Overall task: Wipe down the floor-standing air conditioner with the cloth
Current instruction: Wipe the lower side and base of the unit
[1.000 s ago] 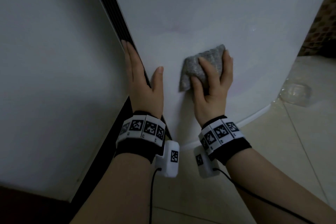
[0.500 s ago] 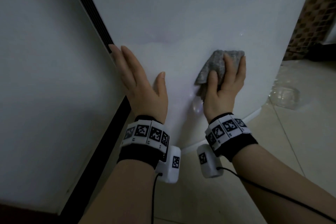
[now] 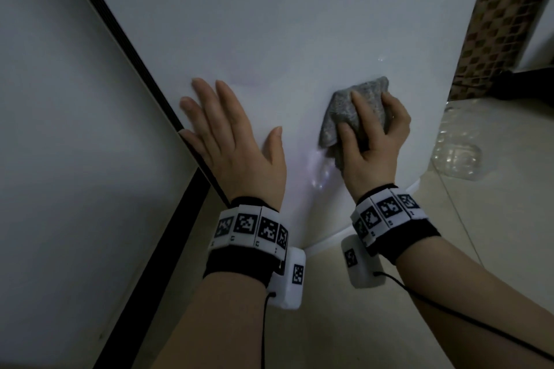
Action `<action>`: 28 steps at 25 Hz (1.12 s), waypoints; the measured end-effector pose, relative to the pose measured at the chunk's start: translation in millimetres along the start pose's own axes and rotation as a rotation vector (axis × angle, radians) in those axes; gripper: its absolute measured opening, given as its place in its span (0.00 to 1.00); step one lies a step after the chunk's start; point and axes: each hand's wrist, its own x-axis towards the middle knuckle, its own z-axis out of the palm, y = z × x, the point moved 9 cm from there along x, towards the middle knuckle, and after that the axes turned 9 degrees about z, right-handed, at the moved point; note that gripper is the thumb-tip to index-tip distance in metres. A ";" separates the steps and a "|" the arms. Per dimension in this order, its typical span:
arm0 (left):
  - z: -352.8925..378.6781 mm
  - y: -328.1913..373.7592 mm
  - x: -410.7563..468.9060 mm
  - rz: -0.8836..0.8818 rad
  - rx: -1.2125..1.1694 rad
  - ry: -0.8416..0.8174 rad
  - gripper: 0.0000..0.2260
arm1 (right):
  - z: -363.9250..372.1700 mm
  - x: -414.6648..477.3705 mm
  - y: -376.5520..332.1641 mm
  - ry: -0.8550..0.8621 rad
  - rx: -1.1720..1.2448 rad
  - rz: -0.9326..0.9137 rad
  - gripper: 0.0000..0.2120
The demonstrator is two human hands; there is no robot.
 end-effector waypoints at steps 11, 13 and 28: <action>10.2 10.0 1.6 -0.063 0.117 0.021 0.42 | -9.2 25.7 27.3 0.038 0.126 0.264 0.21; 12.4 14.7 1.5 -0.078 0.105 0.024 0.42 | -2.8 17.6 20.0 -0.020 0.102 0.180 0.20; 27.9 37.6 0.9 -0.101 0.078 0.030 0.40 | -15.9 40.7 41.1 0.022 0.098 0.179 0.21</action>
